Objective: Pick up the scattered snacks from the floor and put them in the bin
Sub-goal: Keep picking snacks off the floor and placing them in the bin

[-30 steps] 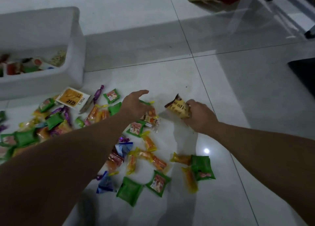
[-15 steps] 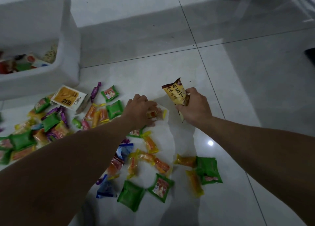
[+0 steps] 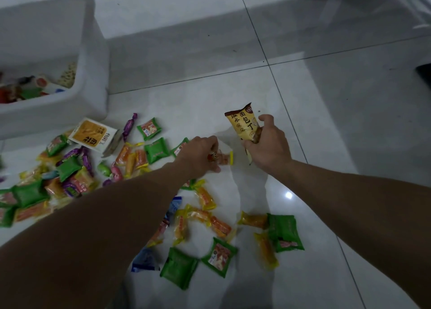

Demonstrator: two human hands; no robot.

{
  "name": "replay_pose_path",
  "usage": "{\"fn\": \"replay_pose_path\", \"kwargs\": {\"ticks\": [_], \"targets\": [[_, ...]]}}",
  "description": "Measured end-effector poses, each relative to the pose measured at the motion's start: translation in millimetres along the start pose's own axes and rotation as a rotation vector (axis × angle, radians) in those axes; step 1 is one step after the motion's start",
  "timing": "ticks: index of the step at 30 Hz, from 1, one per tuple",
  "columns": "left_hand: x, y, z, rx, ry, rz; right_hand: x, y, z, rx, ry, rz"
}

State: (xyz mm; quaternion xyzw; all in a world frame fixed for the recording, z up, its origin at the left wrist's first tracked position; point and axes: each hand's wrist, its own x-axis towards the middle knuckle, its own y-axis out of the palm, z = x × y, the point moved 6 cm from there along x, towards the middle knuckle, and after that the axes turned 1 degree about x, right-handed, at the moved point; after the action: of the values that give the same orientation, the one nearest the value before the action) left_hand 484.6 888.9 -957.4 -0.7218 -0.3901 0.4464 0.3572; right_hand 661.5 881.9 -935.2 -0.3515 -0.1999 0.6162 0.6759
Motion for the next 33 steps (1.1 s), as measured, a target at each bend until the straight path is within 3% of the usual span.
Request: {"fn": "replay_pose_path", "kwargs": {"ticks": [5, 17, 26, 33], "targets": [[-1.4, -6.4, -1.8, -0.242, -0.05, -0.071, -2.1, -7.0, 7.0, -0.015, -0.032, -0.014], [-7.8, -62.3, -3.8, -0.359, -0.062, -0.282, -5.7, -39.5, 42.5, 0.007, -0.065, -0.091], [-34.6, -160.5, 35.7, -0.431, -0.091, -0.473, -4.4, -39.1, 130.3, 0.108, -0.136, -0.109], [-66.9, -251.6, 113.5, -0.437, -0.138, -0.608, 8.9, -15.2, 240.0, 0.197, -0.199, -0.084]]}}
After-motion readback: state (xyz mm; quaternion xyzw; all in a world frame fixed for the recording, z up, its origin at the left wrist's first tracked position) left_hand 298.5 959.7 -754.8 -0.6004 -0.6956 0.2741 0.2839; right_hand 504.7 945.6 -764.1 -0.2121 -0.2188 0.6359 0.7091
